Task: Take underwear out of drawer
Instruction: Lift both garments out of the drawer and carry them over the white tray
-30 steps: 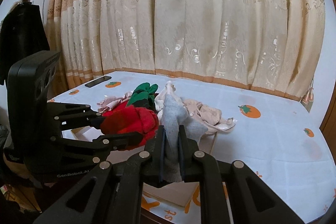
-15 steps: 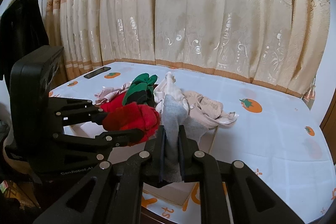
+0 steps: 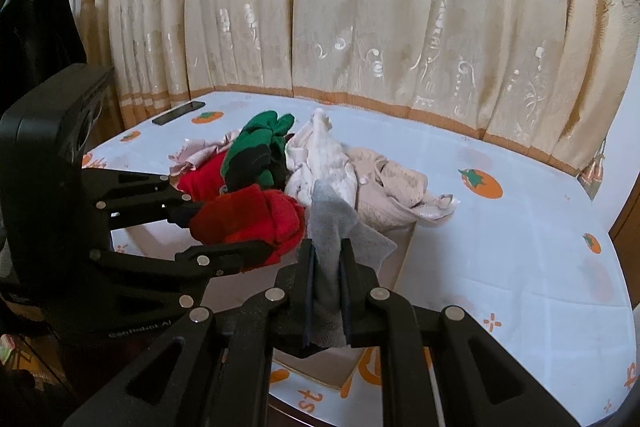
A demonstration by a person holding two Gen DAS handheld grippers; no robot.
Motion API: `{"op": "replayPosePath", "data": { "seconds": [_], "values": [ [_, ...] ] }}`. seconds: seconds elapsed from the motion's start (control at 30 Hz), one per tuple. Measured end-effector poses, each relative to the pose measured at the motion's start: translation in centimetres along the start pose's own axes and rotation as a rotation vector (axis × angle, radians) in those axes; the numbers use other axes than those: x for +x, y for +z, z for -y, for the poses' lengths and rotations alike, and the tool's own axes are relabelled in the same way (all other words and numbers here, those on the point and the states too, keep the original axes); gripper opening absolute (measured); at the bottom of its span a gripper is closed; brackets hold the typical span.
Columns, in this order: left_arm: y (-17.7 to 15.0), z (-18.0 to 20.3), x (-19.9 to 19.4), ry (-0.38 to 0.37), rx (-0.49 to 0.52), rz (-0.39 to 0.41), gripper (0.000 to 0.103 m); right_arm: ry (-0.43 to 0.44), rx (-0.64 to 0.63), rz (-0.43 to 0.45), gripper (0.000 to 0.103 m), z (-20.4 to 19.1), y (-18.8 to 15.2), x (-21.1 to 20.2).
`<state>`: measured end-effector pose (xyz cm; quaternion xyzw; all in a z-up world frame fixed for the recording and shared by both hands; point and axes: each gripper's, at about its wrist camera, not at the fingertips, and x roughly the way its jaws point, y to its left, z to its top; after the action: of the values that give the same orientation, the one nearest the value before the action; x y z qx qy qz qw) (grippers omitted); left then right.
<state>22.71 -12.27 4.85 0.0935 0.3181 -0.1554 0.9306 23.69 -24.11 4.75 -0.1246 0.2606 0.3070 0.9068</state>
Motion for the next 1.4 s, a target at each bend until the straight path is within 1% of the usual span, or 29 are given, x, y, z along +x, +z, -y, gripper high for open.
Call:
{"op": "replayPosePath", "data": {
  "seconds": [0.5, 0.83, 0.93, 1.1, 1.3, 1.4],
  "values": [
    [-0.8, 0.2, 2.1, -0.022, -0.004, -0.075, 0.027, -0.024, -0.044, -0.131, 0.012, -0.1, -0.7, 2.8],
    [-1.1, -0.1, 3.7, -0.039, -0.015, -0.130, 0.028, -0.023, -0.034, -0.175, 0.012, 0.4, -0.8, 4.4],
    [-1.4, 0.0, 4.2, -0.045, -0.010, -0.161, 0.029, -0.015, -0.030, -0.196, 0.012, 0.4, -1.0, 4.9],
    [-1.4, 0.0, 4.2, -0.046, -0.010, -0.165, 0.030, -0.012, -0.027, -0.203, 0.012, 0.5, -1.0, 5.2],
    [-1.5, -0.2, 3.9, -0.050, -0.022, -0.155, 0.040, -0.010, -0.025, -0.202, 0.013, 0.5, -1.2, 4.9],
    [-1.5, -0.1, 3.8, -0.065, -0.015, -0.145, 0.041, -0.009, -0.021, -0.197, 0.013, 0.6, -1.3, 4.7]
  ]
}}
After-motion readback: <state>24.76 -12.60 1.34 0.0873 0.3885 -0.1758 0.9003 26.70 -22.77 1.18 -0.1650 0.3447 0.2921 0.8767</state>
